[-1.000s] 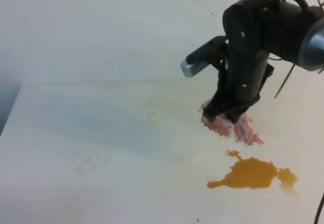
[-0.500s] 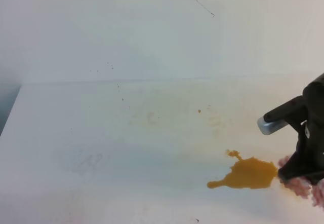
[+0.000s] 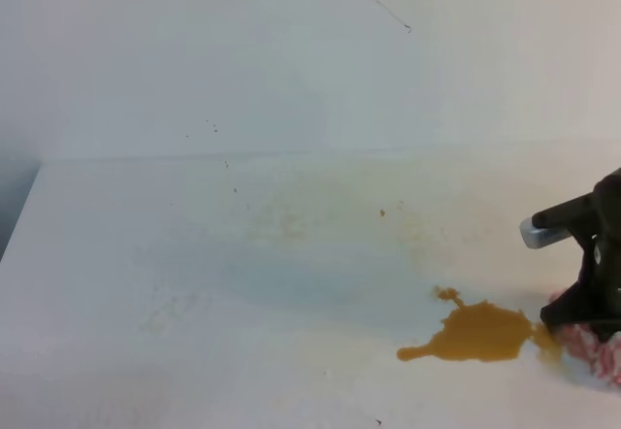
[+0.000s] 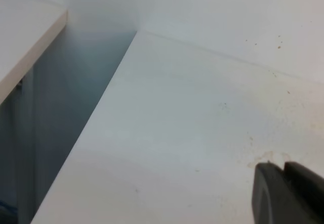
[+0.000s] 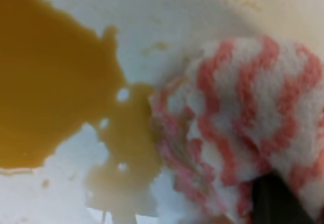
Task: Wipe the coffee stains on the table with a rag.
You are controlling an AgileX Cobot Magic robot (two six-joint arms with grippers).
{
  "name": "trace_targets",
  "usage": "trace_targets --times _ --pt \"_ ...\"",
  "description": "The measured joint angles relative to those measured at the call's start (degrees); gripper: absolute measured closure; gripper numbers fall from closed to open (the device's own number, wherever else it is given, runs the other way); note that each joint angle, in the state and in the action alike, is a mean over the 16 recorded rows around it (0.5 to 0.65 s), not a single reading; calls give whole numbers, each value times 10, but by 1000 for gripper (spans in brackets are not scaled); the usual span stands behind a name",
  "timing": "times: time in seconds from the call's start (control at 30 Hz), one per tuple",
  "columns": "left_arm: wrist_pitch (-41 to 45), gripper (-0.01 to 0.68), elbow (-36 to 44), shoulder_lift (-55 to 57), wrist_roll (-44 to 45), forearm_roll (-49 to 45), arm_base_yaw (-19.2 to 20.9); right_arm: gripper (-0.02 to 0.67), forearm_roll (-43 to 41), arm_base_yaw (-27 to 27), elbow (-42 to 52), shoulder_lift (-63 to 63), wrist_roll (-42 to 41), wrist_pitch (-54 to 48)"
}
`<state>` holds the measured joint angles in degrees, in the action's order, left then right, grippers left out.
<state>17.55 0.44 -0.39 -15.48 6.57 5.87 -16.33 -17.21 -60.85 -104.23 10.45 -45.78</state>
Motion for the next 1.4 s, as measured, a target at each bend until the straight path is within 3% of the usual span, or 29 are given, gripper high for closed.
trace_targets --times 0.13,0.5,0.63,0.8,1.2,1.4 --pt "1 675 -1 1 0 0 0 549 -3 5 0 -19 7 23" --pt "-1 676 -1 0 0 0 0 296 -4 6 -9 -35 19 25" --pt "-1 676 -1 0 0 0 0 249 -5 6 -15 -28 26 14" --pt "1 676 -3 2 0 0 0 291 -6 6 -23 -19 39 7" --pt "0 676 -1 1 0 0 0 540 0 6 -26 -24 65 31" --pt "-1 675 1 -1 0 0 0 568 3 6 -27 -35 69 29"
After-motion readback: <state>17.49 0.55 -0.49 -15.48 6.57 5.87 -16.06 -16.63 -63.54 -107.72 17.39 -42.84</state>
